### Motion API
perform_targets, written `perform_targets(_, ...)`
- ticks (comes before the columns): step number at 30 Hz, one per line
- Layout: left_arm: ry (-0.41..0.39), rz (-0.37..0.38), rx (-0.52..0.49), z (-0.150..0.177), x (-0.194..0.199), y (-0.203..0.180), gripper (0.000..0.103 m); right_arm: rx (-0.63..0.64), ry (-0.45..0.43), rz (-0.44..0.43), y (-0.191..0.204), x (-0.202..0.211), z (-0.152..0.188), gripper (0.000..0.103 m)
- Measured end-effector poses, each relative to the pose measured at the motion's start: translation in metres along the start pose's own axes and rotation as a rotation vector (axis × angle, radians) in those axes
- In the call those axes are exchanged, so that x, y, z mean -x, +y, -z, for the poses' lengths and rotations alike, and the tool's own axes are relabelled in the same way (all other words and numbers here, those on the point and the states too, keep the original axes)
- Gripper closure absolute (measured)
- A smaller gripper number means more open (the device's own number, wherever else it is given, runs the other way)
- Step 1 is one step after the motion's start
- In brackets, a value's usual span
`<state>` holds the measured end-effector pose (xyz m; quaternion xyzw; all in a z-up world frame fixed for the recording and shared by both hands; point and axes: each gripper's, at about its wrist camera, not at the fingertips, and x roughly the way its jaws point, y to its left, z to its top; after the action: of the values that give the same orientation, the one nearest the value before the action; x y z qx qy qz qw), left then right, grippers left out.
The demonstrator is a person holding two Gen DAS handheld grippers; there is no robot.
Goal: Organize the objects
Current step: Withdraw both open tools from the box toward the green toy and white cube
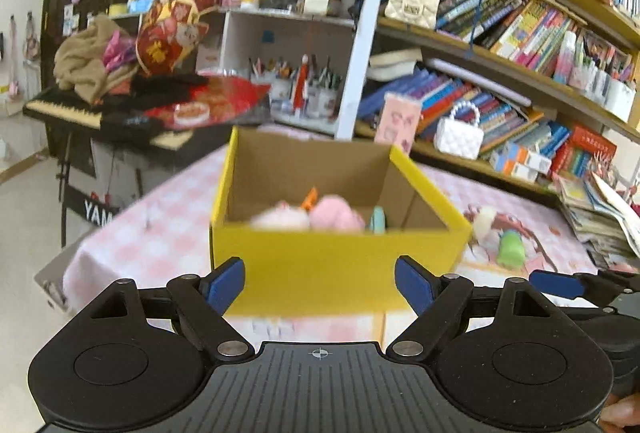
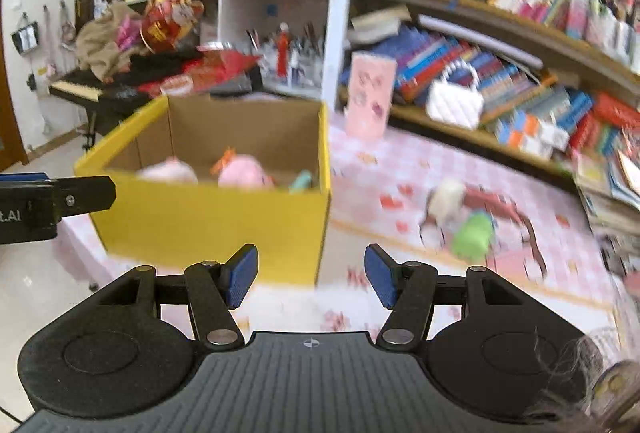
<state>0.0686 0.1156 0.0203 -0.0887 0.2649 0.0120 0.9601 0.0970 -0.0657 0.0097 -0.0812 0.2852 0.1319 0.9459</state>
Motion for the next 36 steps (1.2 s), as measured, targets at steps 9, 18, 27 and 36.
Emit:
perform_targets(9,0.117,0.002,-0.072,0.043,0.012,-0.014,0.014,-0.062,0.111,0.07,-0.003,0.018,0.047,0.04)
perform_targets(18,0.153,0.153,-0.17,0.061,0.019,-0.045,0.014,-0.148,0.113,0.177,-0.018,0.049,0.074,0.04)
perform_targets(27,0.163,0.283,-0.267,0.067,0.018,-0.081,0.014,-0.241,0.135,0.295,-0.044,0.071,0.094,0.04)
perform_targets(36,0.192,0.368,-0.305,0.072,0.01,-0.114,0.014,-0.278,0.151,0.375,-0.068,0.086,0.107,0.039)
